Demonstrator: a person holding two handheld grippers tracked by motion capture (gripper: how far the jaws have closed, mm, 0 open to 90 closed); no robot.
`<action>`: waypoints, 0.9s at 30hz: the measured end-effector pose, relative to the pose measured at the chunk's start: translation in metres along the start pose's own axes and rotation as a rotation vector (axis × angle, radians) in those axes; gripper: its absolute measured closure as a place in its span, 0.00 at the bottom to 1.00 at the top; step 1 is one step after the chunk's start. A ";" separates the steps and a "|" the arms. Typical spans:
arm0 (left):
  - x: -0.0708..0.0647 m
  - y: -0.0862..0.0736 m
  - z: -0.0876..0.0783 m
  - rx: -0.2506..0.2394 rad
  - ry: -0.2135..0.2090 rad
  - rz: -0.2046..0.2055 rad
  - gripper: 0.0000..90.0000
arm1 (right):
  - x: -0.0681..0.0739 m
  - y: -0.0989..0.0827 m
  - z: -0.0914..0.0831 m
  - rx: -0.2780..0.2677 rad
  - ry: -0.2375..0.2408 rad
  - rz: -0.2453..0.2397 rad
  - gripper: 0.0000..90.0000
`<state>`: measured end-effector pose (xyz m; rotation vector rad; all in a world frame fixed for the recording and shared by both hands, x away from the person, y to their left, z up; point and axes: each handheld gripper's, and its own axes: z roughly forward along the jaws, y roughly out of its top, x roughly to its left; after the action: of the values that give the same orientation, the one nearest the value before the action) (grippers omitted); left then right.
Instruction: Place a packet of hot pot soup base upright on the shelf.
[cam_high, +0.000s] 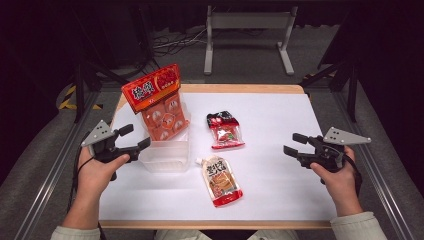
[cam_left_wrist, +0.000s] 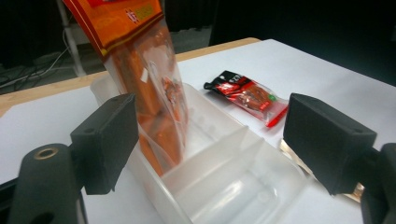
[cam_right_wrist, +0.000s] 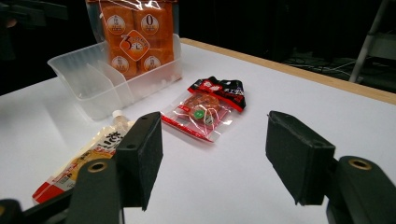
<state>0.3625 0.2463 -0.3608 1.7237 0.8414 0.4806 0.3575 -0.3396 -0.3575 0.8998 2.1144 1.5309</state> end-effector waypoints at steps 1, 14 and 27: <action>-0.002 -0.002 -0.002 -0.004 -0.004 0.004 0.19 | 0.000 0.000 0.000 -0.001 -0.001 -0.004 0.41; -0.026 -0.034 -0.017 0.026 -0.128 0.052 0.17 | -0.001 -0.005 0.005 -0.029 0.017 -0.012 0.38; -0.016 -0.053 -0.012 0.088 -0.057 0.058 0.14 | 0.001 -0.003 0.015 -0.041 0.015 -0.043 0.37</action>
<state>0.3280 0.2499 -0.4052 1.8380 0.7832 0.4370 0.3653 -0.3289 -0.3655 0.8261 2.0910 1.5589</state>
